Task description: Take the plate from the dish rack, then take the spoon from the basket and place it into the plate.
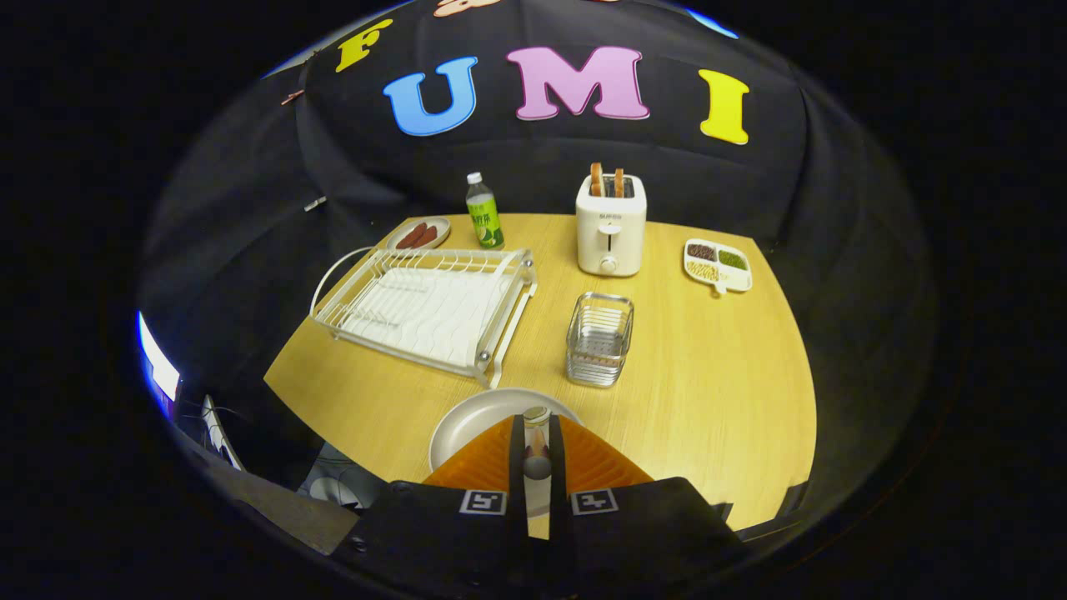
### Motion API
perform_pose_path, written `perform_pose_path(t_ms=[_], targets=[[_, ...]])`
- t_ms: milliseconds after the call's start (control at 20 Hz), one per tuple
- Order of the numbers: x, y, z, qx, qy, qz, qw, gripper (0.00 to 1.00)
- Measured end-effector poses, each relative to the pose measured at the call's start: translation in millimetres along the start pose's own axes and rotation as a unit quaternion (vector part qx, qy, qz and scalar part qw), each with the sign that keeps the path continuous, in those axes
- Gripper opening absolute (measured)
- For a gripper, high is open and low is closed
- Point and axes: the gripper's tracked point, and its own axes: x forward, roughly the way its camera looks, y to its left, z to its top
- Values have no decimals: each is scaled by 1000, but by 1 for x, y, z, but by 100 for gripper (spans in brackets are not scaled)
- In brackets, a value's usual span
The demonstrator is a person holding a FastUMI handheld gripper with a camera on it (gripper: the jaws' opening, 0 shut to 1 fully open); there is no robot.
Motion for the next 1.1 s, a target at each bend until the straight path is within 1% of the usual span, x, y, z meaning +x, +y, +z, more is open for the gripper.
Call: perform_pose_path(t_ms=[150,250,500,700,750,850,950,1050,1100], targets=[[20,3,-29,-16,27,-7,999,13],[31,8,-35,-9,24,-5,1000,13],[47,12,-67,-10,69,2,998,13],[56,8,-82,-3,88,-6,996,14],[58,3,-85,-3,94,-14,995,14],[61,-4,-93,-3,106,-31,994,16],[66,-4,-94,6,108,-34,994,19],[67,-8,-90,12,103,-42,994,24],[67,-8,-89,16,101,-44,994,30]])
